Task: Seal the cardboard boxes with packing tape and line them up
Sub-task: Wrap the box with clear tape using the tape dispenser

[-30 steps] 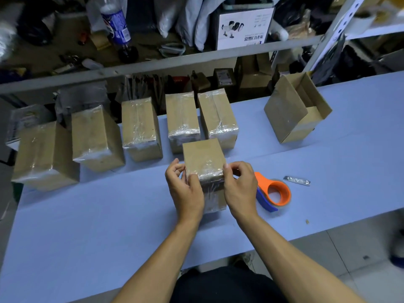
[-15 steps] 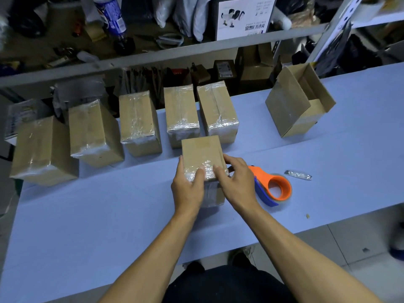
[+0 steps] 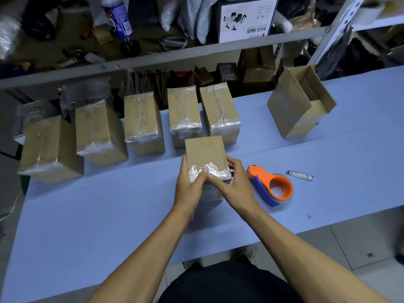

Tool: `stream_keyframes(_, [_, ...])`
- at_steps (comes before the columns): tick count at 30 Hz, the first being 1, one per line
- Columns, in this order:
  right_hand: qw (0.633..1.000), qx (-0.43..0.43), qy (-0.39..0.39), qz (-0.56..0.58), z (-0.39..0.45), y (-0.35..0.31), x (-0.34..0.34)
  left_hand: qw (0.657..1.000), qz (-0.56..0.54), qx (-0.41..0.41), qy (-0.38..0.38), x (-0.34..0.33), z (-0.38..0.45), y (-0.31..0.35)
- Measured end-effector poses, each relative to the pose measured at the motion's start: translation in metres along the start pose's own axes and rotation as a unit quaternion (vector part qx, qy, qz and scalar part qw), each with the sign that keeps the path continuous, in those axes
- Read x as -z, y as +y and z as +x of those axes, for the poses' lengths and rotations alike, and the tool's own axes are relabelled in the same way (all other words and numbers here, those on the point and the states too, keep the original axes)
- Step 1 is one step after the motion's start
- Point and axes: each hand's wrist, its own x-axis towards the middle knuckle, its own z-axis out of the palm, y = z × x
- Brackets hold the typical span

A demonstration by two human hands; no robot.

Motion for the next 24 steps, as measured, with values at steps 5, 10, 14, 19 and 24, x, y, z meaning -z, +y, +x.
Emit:
stream_keyframes(5, [0.998,-0.019,0.009,0.052,0.005,-0.002,0.006,0.999,0.022,0.024,0.025,0.0,0.0,-0.003])
stream_keyframes(10, [0.994,-0.035,-0.084,0.061,0.008,-0.004,0.019,0.995,-0.069,0.058,0.034,0.001,0.004,0.008])
stream_keyframes(14, [0.998,-0.021,-0.061,0.023,0.014,-0.021,0.023,0.991,-0.091,0.095,-0.017,0.019,0.014,0.032])
stream_keyframes(19, [0.996,-0.028,0.04,-0.068,0.027,-0.02,0.008,0.996,-0.046,0.071,-0.008,0.025,0.009,0.015])
stream_keyframes(24, [0.984,-0.148,-0.045,-0.094,0.02,0.017,-0.013,0.992,-0.032,0.108,0.055,0.027,0.004,-0.026])
